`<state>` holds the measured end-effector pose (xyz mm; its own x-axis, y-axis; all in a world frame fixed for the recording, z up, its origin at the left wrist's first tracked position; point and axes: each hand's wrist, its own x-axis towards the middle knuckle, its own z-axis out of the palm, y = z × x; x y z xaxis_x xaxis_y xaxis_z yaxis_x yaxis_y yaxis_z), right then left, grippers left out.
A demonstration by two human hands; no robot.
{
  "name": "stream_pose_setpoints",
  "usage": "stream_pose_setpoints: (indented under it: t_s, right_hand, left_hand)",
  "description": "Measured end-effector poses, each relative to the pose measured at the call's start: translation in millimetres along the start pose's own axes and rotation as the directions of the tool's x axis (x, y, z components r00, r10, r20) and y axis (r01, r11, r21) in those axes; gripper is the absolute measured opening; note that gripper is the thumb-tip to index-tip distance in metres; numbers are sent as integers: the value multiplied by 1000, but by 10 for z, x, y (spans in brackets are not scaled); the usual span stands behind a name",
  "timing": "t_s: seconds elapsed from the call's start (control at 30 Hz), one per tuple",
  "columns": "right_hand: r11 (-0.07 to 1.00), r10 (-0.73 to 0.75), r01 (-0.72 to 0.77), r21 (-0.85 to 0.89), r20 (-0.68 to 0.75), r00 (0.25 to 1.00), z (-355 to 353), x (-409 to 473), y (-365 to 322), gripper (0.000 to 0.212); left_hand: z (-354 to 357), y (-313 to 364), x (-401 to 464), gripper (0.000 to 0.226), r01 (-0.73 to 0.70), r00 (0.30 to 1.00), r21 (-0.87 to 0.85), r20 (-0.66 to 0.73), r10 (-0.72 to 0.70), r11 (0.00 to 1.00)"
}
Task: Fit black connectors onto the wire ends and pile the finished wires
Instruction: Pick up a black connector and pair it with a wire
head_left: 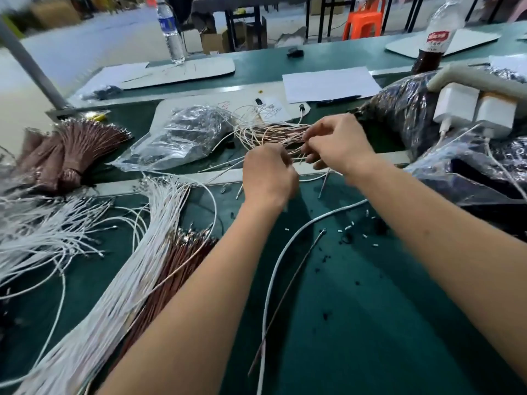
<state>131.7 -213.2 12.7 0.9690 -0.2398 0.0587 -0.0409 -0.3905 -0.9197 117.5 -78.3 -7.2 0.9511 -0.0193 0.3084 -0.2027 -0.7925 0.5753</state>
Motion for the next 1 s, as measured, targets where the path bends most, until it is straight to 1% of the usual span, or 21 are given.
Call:
stream_pose_setpoints:
  t_s: [0.07, 0.17, 0.27, 0.33, 0.37, 0.43, 0.5, 0.6, 0.67, 0.73, 0.8, 0.83, 0.9, 0.97, 1.0]
  right_hand:
    - [994, -67, 73, -79, 84, 994, 191, -313, -36, 23]
    - [960, -164, 186, -207, 122, 979, 400, -679, -63, 15]
    - [953, -166, 209, -221, 198, 966, 515, -951, -110, 14]
    - [950, -159, 214, -228, 236, 959, 528, -1071, -129, 18]
    - [941, -163, 225, -254, 246, 956, 508, -1114, -133, 17]
    - [896, -170, 258, -362, 256, 951, 401, -1149, -124, 11]
    - [861, -176, 246, -445, 193, 965, 194, -1169, -75, 9]
    - [830, -151, 148, -538, 39, 988, -248, -1160, 32, 14]
    - [775, -111, 76, -627, -16, 994, -536, -1154, 135, 13]
    - [706, -49, 37, -708, 4, 999, -749, -1161, 237, 6]
    - [652, 25, 35, -757, 68, 997, -857, -1200, 330, 8]
    - [647, 54, 34, -762, 90, 994, -878, -1217, 367, 11]
    - [672, 44, 44, -739, 98, 994, -893, -1247, 430, 15]
    - [738, -4, 59, -672, 82, 997, -884, -1273, 477, 17]
    - [783, -35, 75, -617, 76, 996, -873, -1295, 480, 19]
  left_hand:
    - [-137, -57, -243, 12, 14, 1000, 18, 10, -14, 1000]
    - [-382, -199, -577, 11, 26, 999, 71, 39, -29, 997]
    - [-663, -408, -868, 16, 10, 1000, 126, -9, -9, 992]
    - [-831, -567, -1012, 17, 37, 998, 165, -61, -27, 986]
    - [-897, -636, -1074, 17, 56, 996, 177, -78, -43, 983]
    - [-969, -714, -1157, 18, 77, 992, 194, -109, -56, 978]
    - [-975, -687, -1216, 17, 50, 990, 198, -137, -23, 979]
    - [-861, -495, -1210, 13, -25, 991, 115, -130, 40, 993]
    - [-731, -314, -1189, 11, -60, 993, 13, -102, 61, 998]
    - [-585, -126, -1178, 11, -79, 996, -75, -48, 76, 994]
    - [-427, 26, -1175, 11, -97, 994, -145, 36, 103, 985]
    - [-353, 83, -1176, 11, -105, 990, -164, 76, 118, 981]
    - [-225, 179, -1192, 12, -119, 981, -184, 130, 144, 976]
    - [-129, 229, -1210, 7, -91, 982, -243, 138, 128, 966]
    - [-97, 245, -1214, 3, -49, 986, -296, 137, 94, 954]
